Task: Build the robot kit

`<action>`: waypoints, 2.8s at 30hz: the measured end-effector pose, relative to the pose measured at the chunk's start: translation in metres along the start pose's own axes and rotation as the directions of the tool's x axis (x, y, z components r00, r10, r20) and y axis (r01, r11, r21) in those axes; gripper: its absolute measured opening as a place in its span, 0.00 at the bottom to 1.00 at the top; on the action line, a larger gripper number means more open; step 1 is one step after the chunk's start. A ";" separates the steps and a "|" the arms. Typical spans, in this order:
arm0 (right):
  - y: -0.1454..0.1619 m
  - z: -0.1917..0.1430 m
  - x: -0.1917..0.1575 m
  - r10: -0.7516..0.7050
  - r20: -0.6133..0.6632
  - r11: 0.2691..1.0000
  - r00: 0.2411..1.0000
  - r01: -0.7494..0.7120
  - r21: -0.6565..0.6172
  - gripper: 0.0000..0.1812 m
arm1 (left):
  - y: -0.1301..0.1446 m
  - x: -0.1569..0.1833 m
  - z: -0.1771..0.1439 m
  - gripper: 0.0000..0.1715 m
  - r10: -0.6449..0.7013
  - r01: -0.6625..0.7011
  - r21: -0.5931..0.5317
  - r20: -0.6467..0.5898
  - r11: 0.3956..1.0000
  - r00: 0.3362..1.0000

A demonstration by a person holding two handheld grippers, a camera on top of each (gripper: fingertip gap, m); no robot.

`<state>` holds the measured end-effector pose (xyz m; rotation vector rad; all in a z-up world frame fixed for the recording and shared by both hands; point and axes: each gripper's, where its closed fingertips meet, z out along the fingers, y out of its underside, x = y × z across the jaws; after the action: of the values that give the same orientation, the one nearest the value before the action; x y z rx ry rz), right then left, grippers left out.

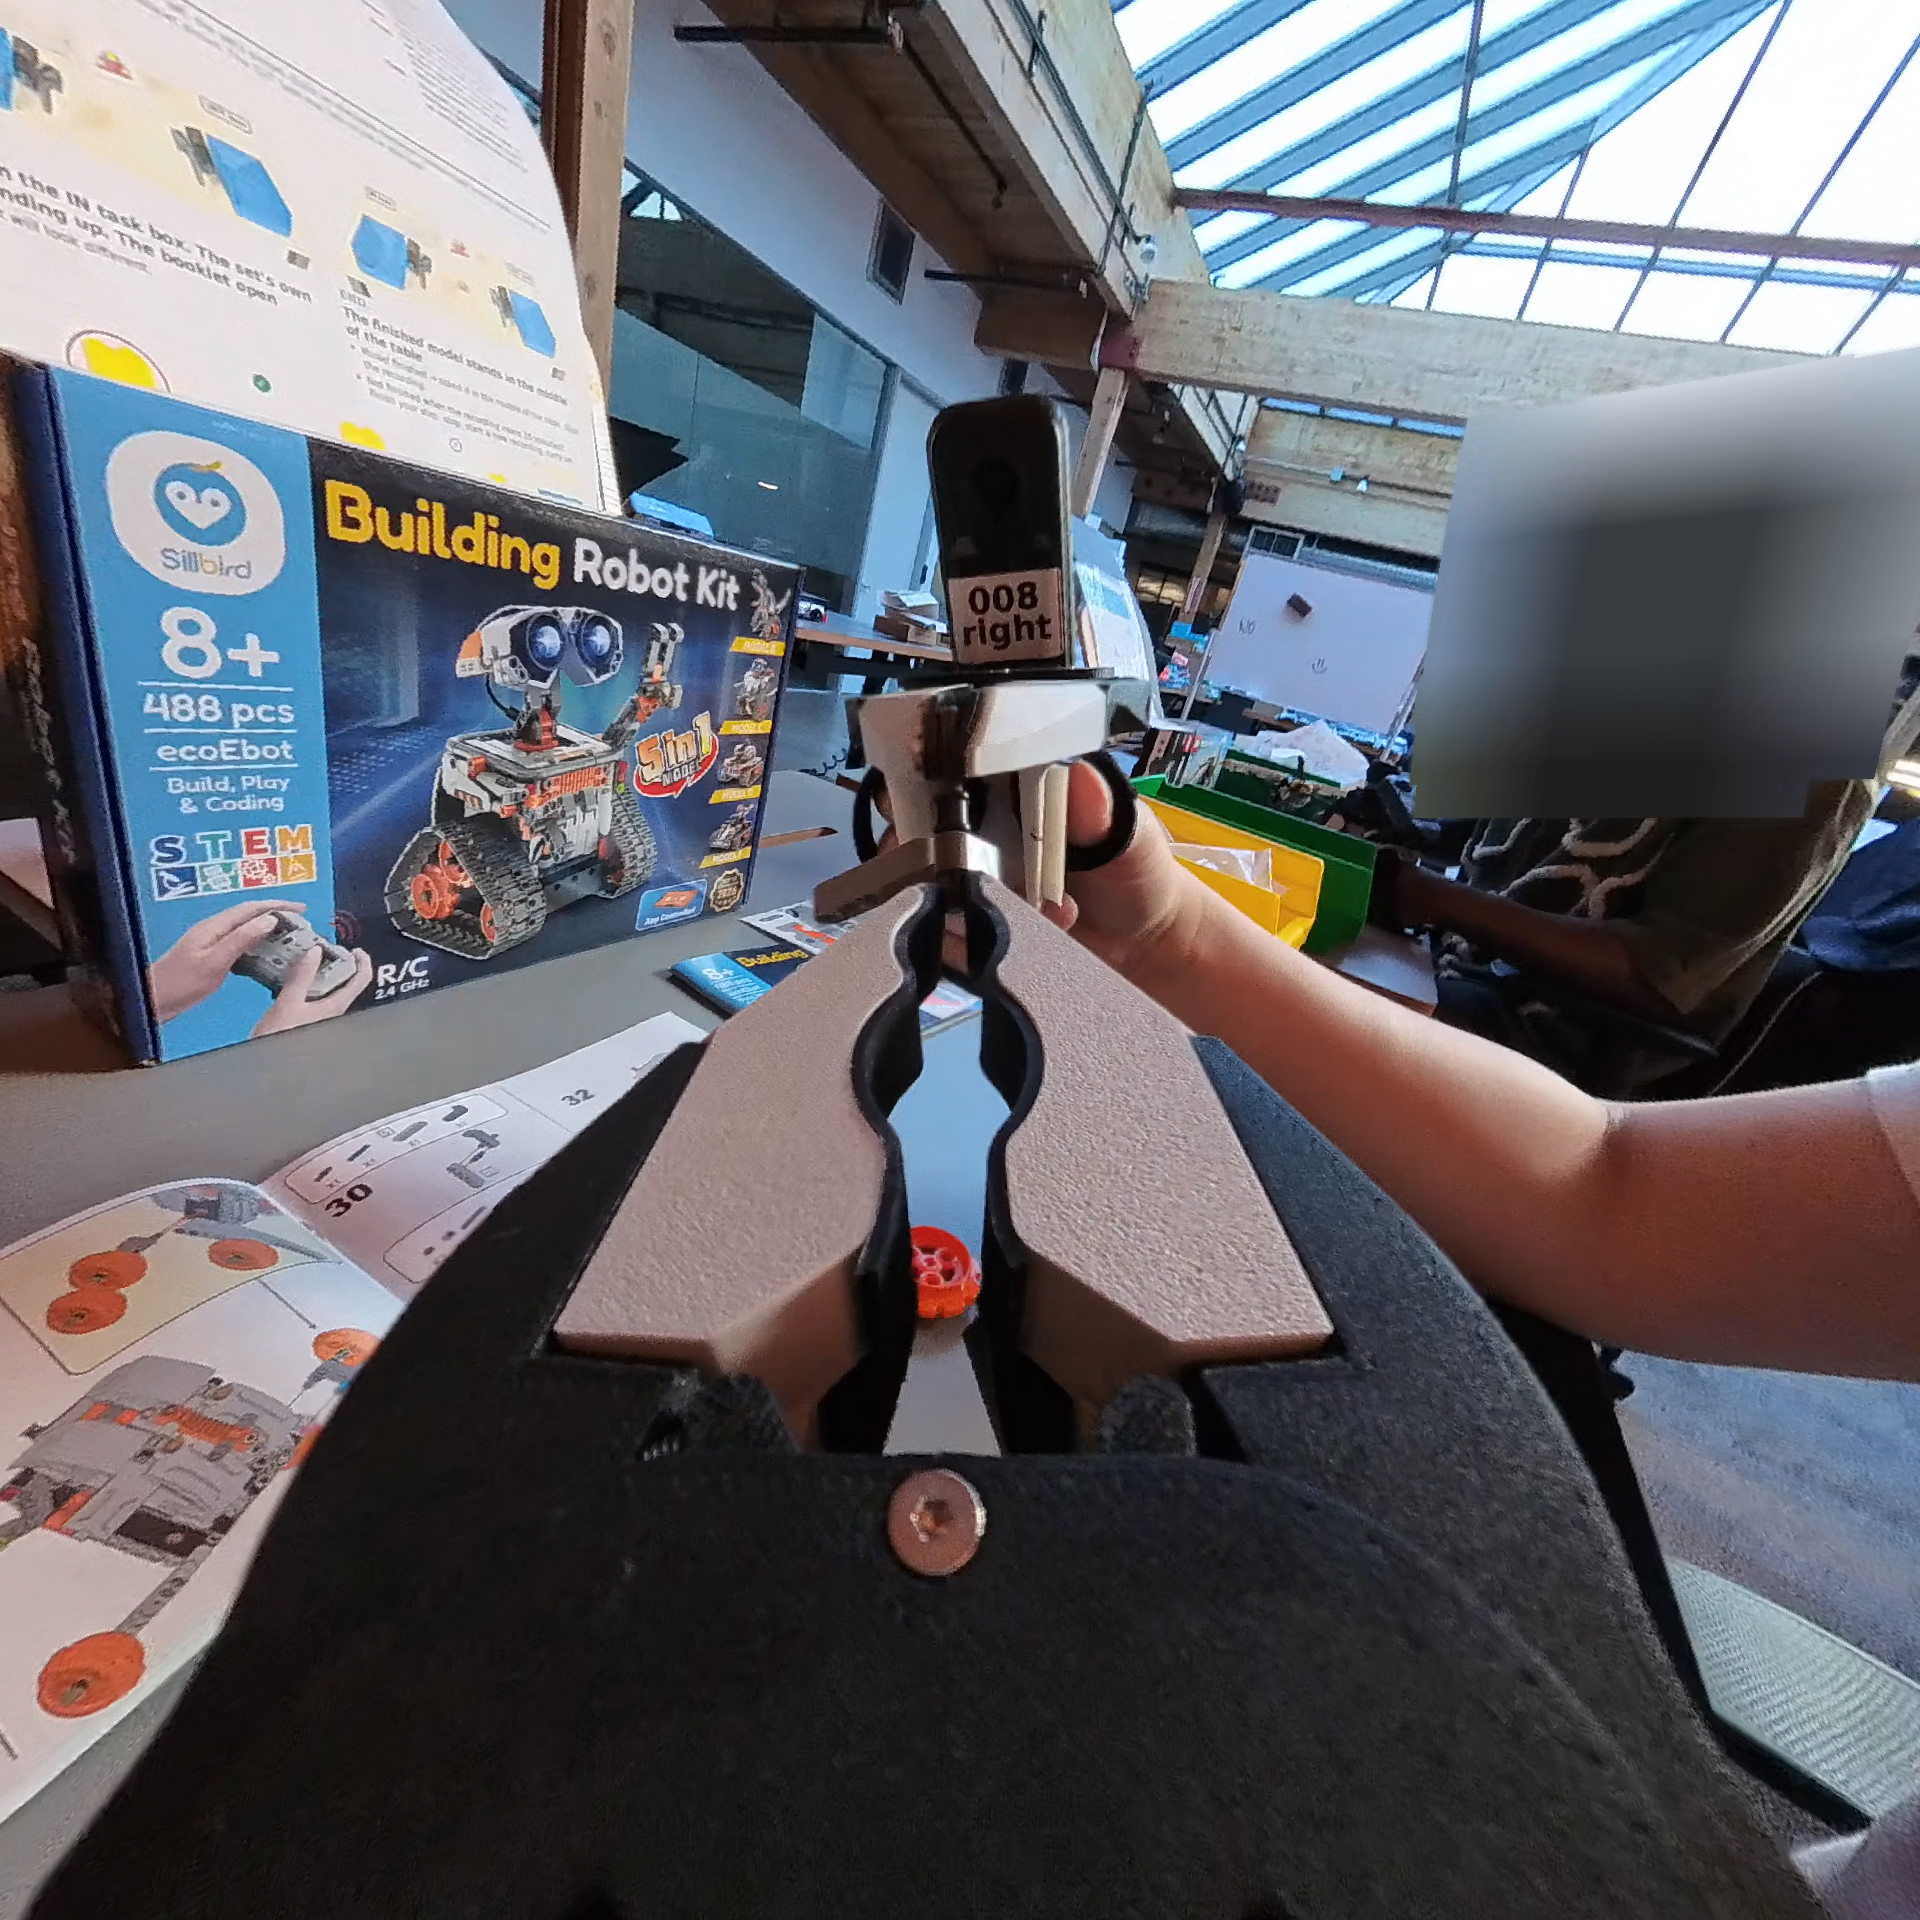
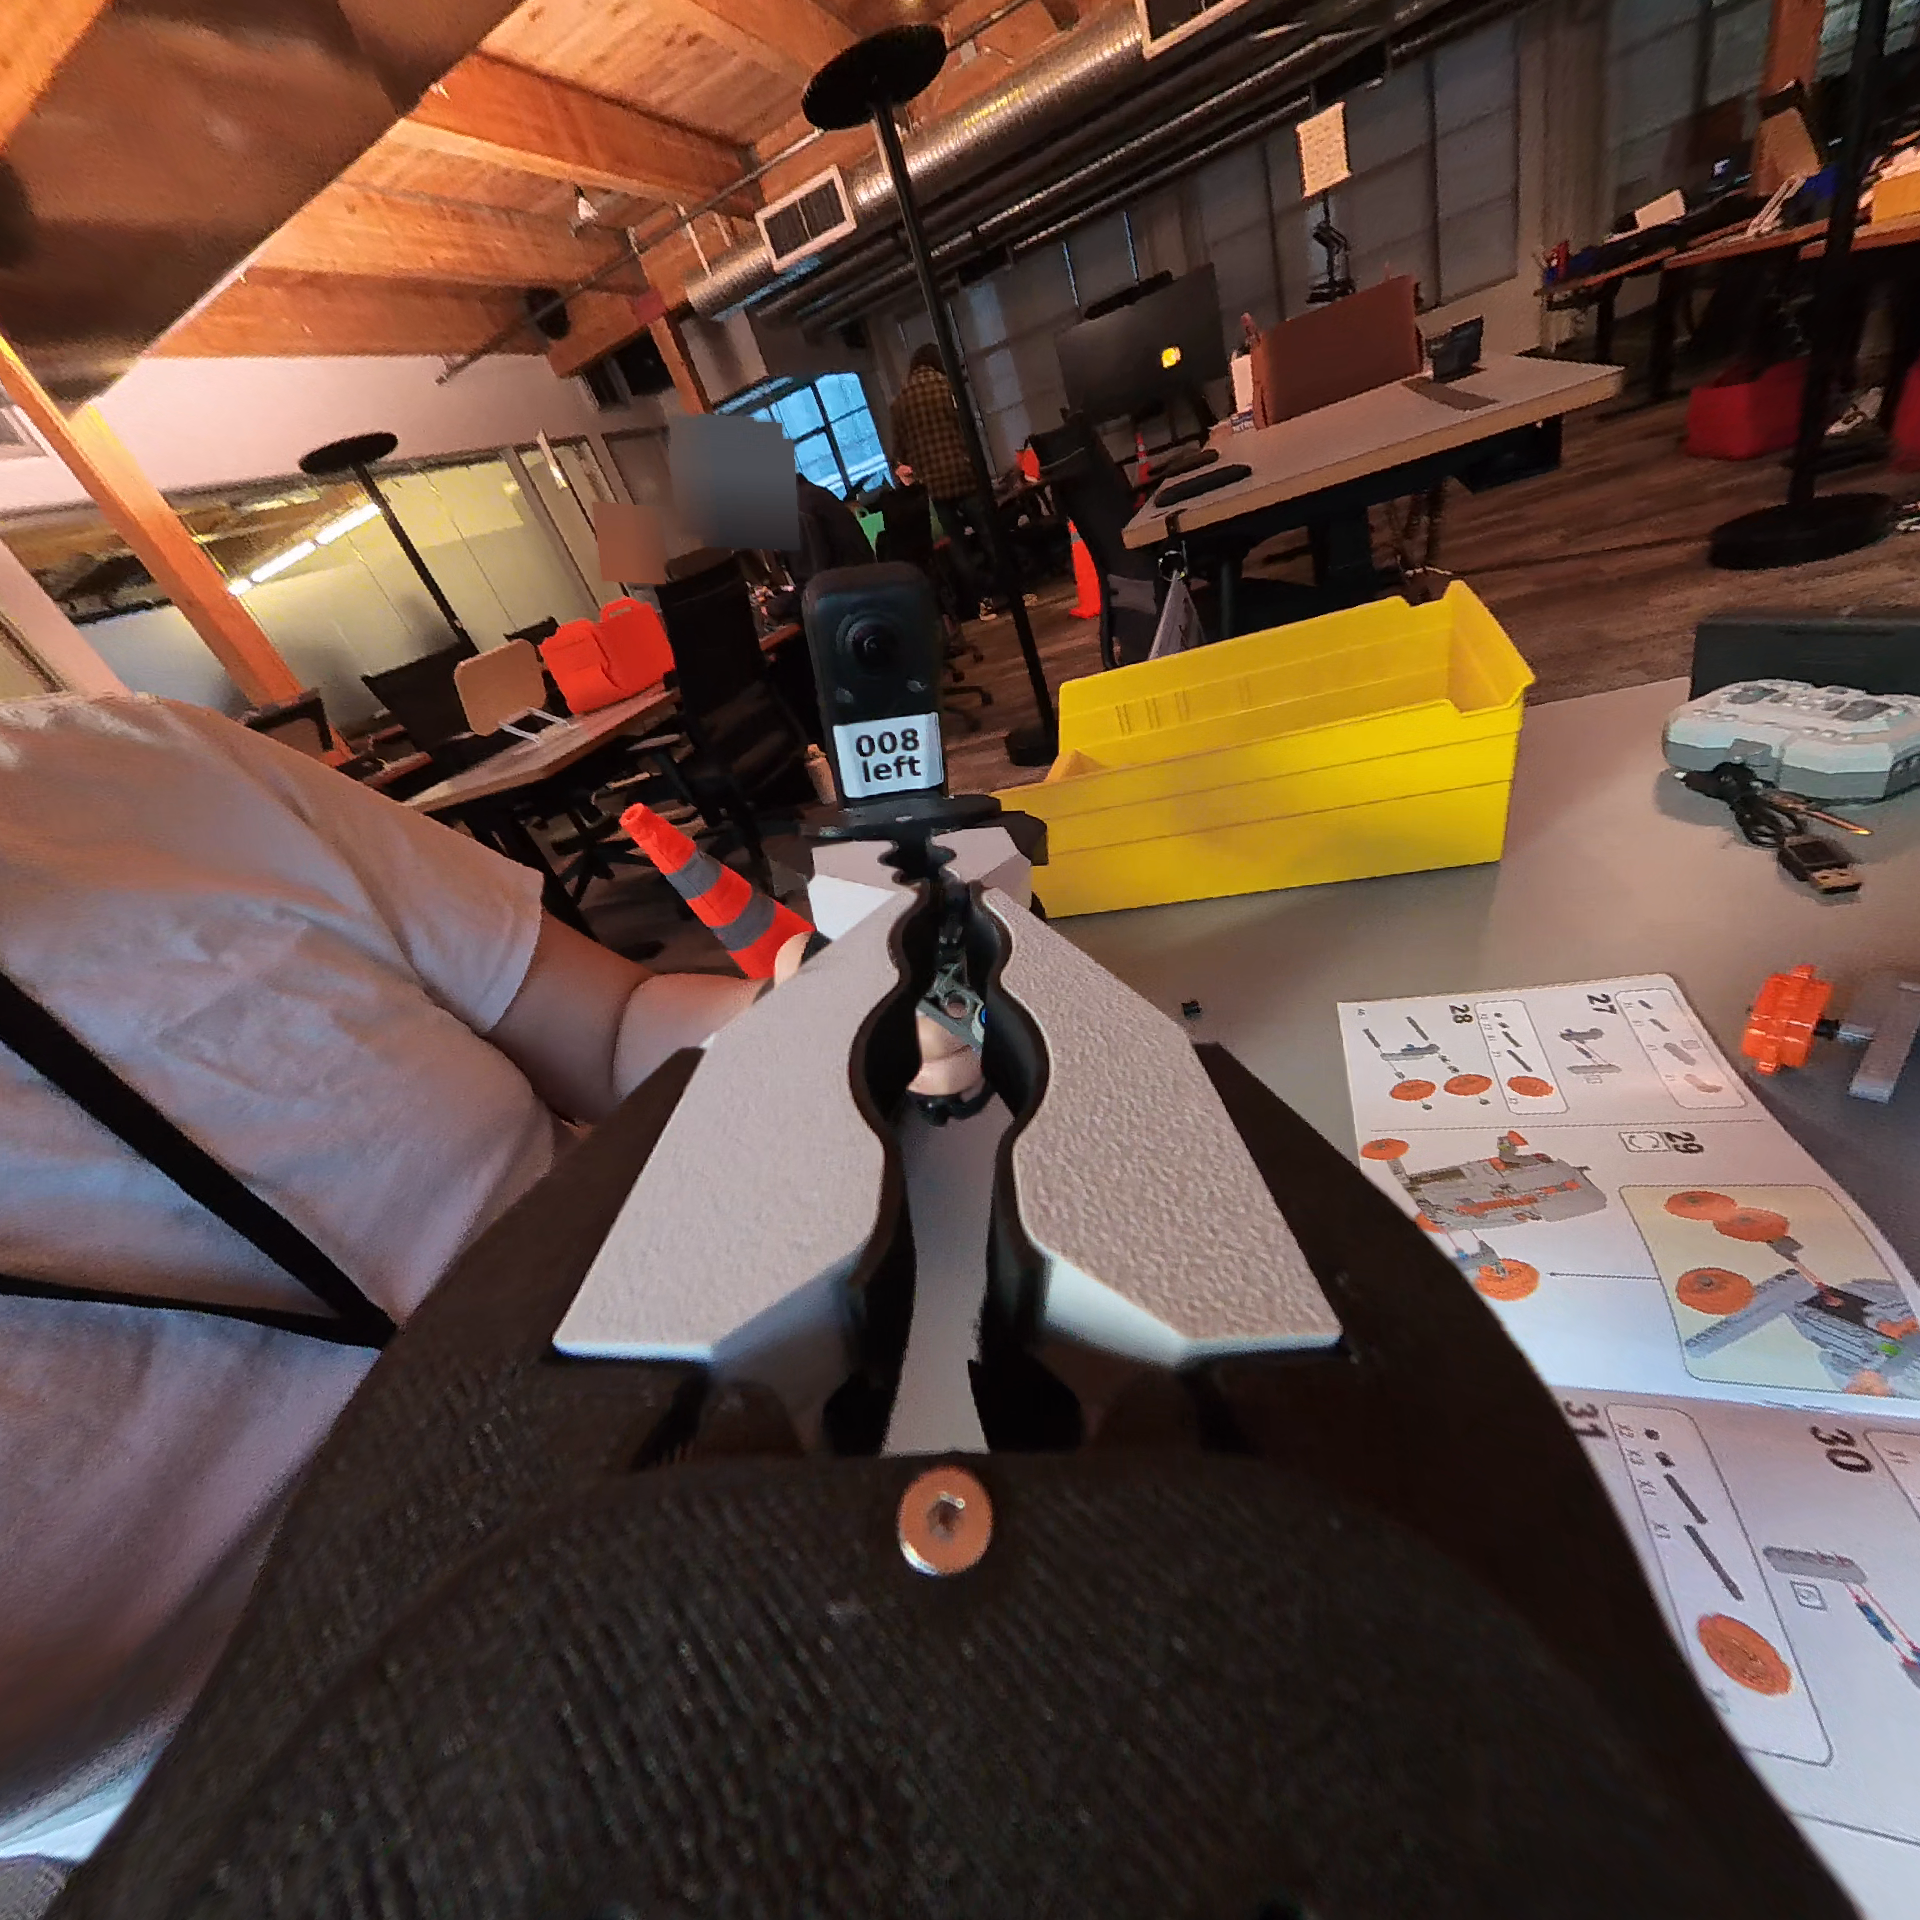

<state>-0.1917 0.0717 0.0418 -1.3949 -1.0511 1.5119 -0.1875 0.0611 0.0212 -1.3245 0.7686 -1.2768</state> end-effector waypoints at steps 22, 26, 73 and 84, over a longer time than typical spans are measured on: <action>0.005 0.001 0.009 0.048 -0.048 0.998 0.998 -0.049 -0.030 0.02 | -0.002 -0.007 -0.003 0.00 -0.067 0.066 0.031 0.006 0.997 0.998; 0.021 -0.006 0.003 -0.021 -0.045 0.990 0.999 0.014 -0.143 0.02 | 0.012 -0.002 -0.004 0.00 -0.052 0.050 -0.056 -0.037 0.997 0.998; 0.043 -0.021 0.006 -0.063 -0.039 0.968 0.997 0.052 -0.246 0.02 | 0.036 -0.002 0.006 0.00 -0.013 0.005 -0.193 -0.036 0.981 0.999; 0.032 -0.033 -0.002 -0.160 -0.071 0.955 0.985 0.136 -0.265 0.02 | 0.034 0.007 0.011 0.00 0.120 -0.127 -0.257 -0.044 0.958 0.992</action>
<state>-0.1593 0.0614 0.0110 -1.5107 -1.3016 1.2226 -0.1679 0.0507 -0.0075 -1.4438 1.0511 -1.1245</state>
